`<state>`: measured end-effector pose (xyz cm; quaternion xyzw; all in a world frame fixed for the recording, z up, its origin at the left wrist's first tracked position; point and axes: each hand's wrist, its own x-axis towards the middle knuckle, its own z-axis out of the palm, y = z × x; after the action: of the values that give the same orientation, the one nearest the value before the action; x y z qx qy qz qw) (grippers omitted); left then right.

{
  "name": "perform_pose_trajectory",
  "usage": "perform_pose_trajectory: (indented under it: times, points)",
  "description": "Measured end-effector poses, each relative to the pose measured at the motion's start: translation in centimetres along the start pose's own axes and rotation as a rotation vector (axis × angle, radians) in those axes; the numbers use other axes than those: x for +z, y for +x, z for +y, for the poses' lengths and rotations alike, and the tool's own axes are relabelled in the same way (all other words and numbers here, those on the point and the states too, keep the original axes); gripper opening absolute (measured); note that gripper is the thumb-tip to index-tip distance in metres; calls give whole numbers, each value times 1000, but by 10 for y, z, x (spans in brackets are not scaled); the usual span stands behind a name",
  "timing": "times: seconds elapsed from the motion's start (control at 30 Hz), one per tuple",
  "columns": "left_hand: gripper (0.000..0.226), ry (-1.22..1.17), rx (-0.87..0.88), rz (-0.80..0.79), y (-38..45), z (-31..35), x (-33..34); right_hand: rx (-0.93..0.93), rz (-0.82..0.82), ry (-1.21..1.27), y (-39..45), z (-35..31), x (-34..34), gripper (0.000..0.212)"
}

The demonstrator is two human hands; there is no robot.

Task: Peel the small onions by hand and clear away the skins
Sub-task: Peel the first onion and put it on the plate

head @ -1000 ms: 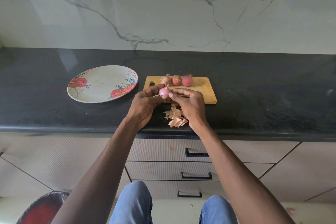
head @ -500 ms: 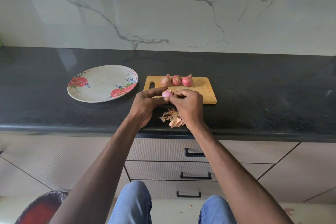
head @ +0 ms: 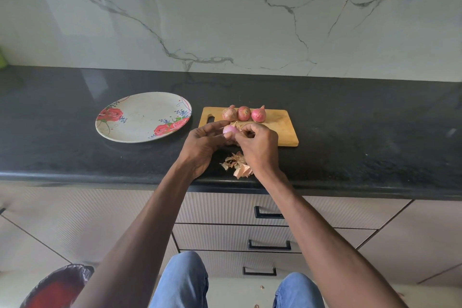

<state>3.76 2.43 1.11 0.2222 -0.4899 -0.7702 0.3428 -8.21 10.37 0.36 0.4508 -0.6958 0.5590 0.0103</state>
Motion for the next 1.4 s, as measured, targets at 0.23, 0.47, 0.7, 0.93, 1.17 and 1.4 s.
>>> perform_pose_trajectory:
  times: [0.23, 0.47, 0.7, 0.93, 1.17, 1.4]
  points:
    - [26, -91, -63, 14, 5, -1, -3, 249, -83, 334, 3, 0, -9, 10]
    - [28, -124, -40, -26, 2, 1, -2, 256, -107, 379, 5, 5, -6, 16]
    - [45, -62, 5, -18, -2, 2, 4, 111, -74, 142, 5, 8, -2, 8]
    - [40, -11, 12, -11, -3, 2, 5, -14, -74, -101, 3, 1, 1, 6]
    - [34, -52, 3, -16, -2, 1, 5, 76, -72, -36, 5, 3, 0, 6]
    - [29, -62, -15, 3, -1, 3, 7, 150, -79, 61, 6, 7, 0, 9]
